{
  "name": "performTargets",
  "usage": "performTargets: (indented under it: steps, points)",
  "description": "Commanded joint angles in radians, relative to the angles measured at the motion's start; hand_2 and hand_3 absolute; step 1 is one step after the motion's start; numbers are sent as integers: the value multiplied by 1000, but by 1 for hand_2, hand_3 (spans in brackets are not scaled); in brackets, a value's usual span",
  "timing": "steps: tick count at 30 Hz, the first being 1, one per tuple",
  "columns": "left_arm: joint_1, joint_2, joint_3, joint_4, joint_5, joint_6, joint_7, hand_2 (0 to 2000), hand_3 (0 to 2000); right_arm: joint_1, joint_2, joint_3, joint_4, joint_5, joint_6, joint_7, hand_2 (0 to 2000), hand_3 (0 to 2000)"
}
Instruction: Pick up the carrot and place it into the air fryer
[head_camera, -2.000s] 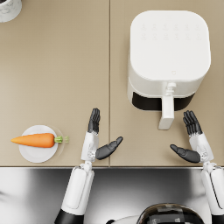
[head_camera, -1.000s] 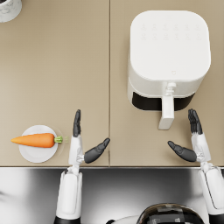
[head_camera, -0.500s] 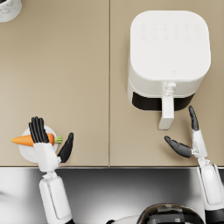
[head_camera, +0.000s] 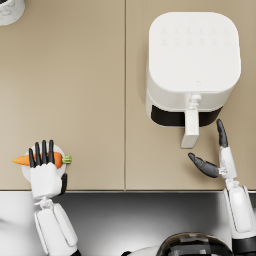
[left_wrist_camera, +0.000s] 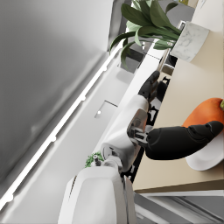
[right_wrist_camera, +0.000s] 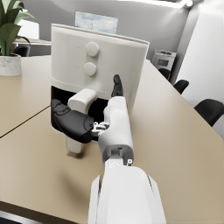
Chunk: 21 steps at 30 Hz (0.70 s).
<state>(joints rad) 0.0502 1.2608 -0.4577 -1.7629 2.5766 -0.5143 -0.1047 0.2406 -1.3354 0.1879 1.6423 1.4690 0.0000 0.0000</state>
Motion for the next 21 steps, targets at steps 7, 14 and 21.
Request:
performTargets:
  steps: [7,14,21]
  points:
    - [85,-48,17,85,222,-8,0,0,0,5,-16,-7,-7,0,0,0,0,0]
    - [131,-58,63,343,249,6,-23,0,0,10,-30,-18,-16,0,0,0,0,0]
    - [141,-72,148,417,253,125,-27,0,0,23,-47,-23,-26,0,0,0,0,0]
